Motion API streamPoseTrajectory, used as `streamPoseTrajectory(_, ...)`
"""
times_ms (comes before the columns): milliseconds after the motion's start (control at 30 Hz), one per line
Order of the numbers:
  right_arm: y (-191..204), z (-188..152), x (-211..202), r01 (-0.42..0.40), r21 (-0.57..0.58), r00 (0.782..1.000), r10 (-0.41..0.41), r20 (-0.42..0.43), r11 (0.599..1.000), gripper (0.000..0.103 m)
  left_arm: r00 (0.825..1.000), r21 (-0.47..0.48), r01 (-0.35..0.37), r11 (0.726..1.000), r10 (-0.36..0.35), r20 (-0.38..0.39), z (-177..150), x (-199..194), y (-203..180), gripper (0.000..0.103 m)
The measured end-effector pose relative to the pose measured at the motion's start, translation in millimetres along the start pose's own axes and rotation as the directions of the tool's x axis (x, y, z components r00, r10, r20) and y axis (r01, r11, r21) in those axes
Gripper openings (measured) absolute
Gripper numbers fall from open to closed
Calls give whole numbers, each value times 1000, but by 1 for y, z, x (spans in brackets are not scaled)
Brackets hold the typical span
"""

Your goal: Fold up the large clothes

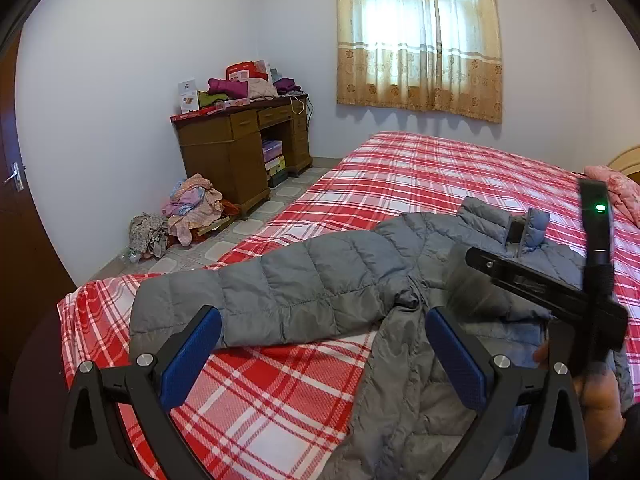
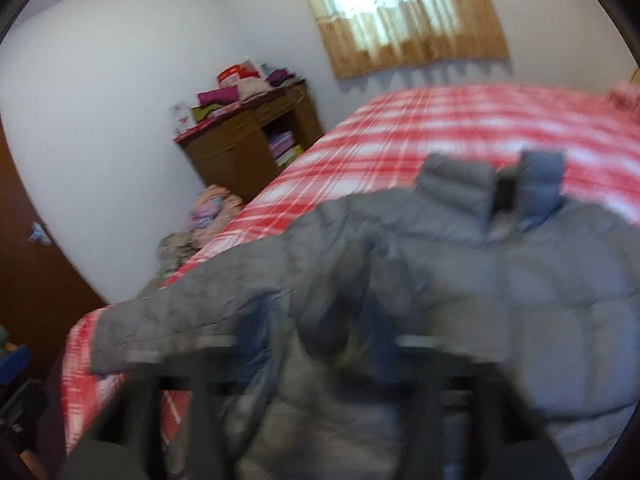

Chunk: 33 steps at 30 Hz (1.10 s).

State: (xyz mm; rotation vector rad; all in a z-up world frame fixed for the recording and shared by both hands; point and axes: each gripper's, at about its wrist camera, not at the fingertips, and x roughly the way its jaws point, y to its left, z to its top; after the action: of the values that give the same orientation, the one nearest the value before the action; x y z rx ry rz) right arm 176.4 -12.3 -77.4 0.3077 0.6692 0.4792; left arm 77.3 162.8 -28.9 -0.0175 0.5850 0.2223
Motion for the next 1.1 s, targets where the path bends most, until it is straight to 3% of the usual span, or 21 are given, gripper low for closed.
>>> streamPoseTrajectory(67, -2, 2, -17, -57, 18, 998, 56, 40, 998, 98, 1000, 5, -5, 1000, 6, -21, 2, 8, -3, 102)
streamPoseTrajectory(100, -3, 5, -27, -53, 0, 998, 53, 38, 999, 88, 999, 7, -5, 1000, 5, -33, 3, 12, -5, 102)
streamPoseTrajectory(133, -5, 8, -36, -33, -28, 999, 34, 39, 999, 76, 999, 8, -1, 1000, 1, -39, 4, 15, -7, 102)
streamPoseTrajectory(167, -9, 11, -47, 5, -58, 999, -2, 43, 998, 47, 999, 13, 8, 1000, -7, -46, 6, 19, -11, 102)
streamPoseTrajectory(200, -19, 13, -60, 63, -81, 997, -59, 47, 995, 32, 999, 18, 16, 1000, -15, -49, 8, 21, -16, 102)
streamPoseTrajectory(267, -41, 15, -80, 170, -94, 984, -165, 63, 981, 31, 999, 38, 36, 999, -35, -42, 13, 27, -28, 102)
streamPoseTrajectory(333, -74, 16, -98, 331, -95, 943, -324, 79, 939, 31, 999, 74, 32, 997, -30, -36, 18, 34, -46, 102)
streamPoseTrajectory(400, -120, 17, -113, 441, 6, 896, -441, 61, 897, 34, 999, 104, 30, 994, -27, -35, 23, 45, -67, 102)
streamPoseTrajectory(433, -139, 16, -118, 455, 68, 888, -458, 42, 888, 34, 999, 116, 34, 993, -31, -35, 25, 50, -77, 102)
streamPoseTrajectory(533, -188, 7, -114, 458, 217, 887, -461, -42, 862, 34, 999, 138, 46, 989, -42, -33, 31, 72, -111, 102)
streamPoseTrajectory(667, -199, -17, -85, 409, 259, 912, -380, -157, 875, 34, 997, 142, 24, 990, -13, -74, 34, 112, -146, 102)
streamPoseTrajectory(867, -185, -21, -80, 403, 179, 912, -377, -161, 898, 36, 994, 150, -62, 987, 74, -77, 30, 141, -162, 102)
streamPoseTrajectory(933, -185, -11, -96, 374, 195, 927, -362, -98, 907, 36, 993, 149, -82, 986, 94, -76, 27, 148, -161, 102)
streamPoseTrajectory(1033, -187, 2, -103, 400, 190, 916, -399, -43, 897, 36, 988, 146, -108, 983, 122, -90, 23, 160, -163, 102)
streamPoseTrajectory(1100, -196, 1, -95, 414, 198, 910, -410, -64, 888, 36, 983, 150, -139, 979, 155, -100, 18, 172, -164, 102)
